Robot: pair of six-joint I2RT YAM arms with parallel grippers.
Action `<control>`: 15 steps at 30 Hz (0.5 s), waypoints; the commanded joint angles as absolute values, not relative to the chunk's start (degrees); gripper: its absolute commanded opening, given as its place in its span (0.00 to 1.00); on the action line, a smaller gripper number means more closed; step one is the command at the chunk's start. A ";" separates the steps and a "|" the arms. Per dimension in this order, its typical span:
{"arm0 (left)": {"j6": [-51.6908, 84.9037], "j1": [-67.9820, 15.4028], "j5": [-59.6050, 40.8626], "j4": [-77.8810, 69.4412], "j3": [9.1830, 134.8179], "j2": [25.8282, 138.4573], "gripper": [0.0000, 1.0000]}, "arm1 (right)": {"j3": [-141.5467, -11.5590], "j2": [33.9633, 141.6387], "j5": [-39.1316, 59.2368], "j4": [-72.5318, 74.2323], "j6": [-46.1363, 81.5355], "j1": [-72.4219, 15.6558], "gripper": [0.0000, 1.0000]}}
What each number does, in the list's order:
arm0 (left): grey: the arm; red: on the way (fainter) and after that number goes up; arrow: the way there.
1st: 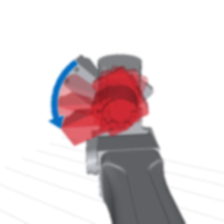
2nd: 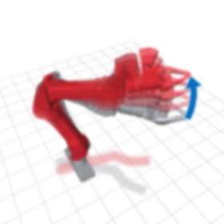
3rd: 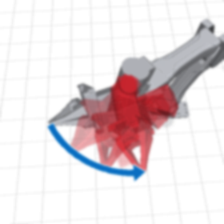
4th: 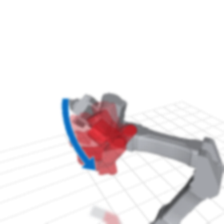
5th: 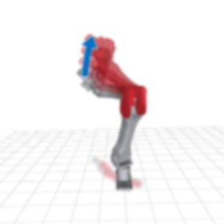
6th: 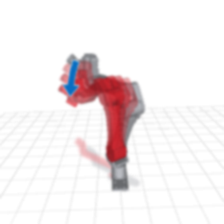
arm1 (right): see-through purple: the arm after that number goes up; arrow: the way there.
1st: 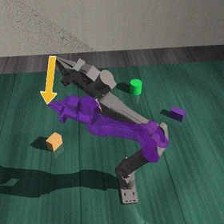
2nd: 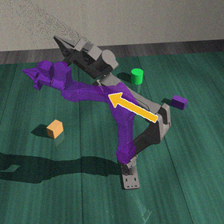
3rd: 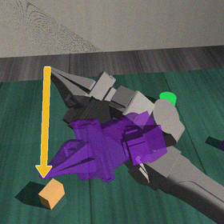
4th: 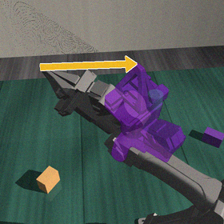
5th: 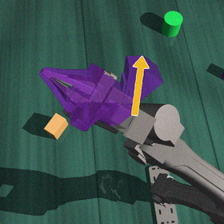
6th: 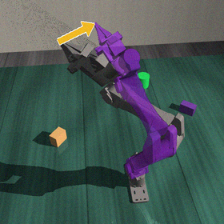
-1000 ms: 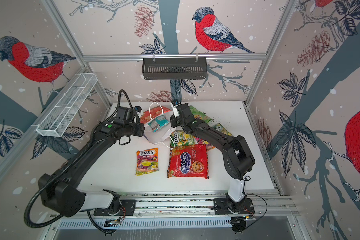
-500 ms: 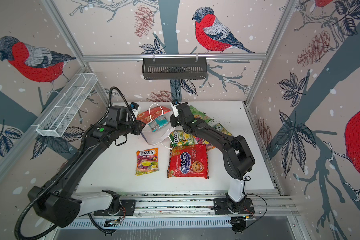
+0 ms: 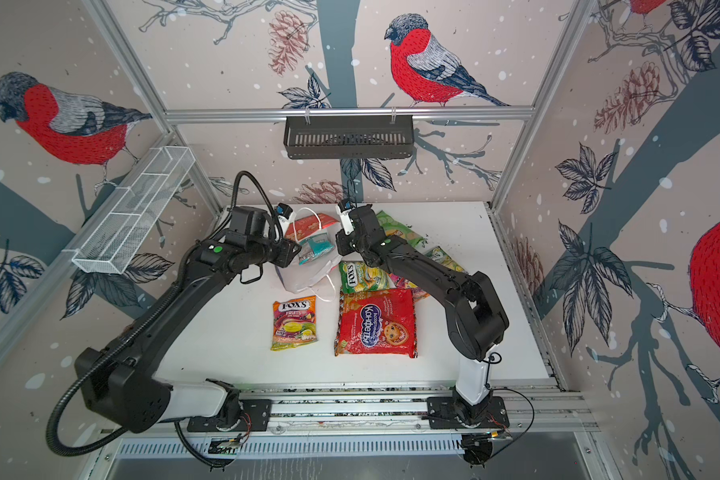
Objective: Take the snacks out of the paper bag
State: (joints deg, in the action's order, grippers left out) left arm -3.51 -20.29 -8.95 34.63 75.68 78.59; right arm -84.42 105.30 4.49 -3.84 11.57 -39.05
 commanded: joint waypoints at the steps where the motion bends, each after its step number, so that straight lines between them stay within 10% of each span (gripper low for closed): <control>1: -5.71 -20.52 -10.30 32.87 76.38 79.25 0.40 | -85.23 105.12 5.01 -2.37 10.54 -39.14 0.00; 15: -8.51 -20.92 1.55 28.48 72.66 80.11 0.30 | -86.49 105.50 6.73 -3.08 10.18 -39.16 0.00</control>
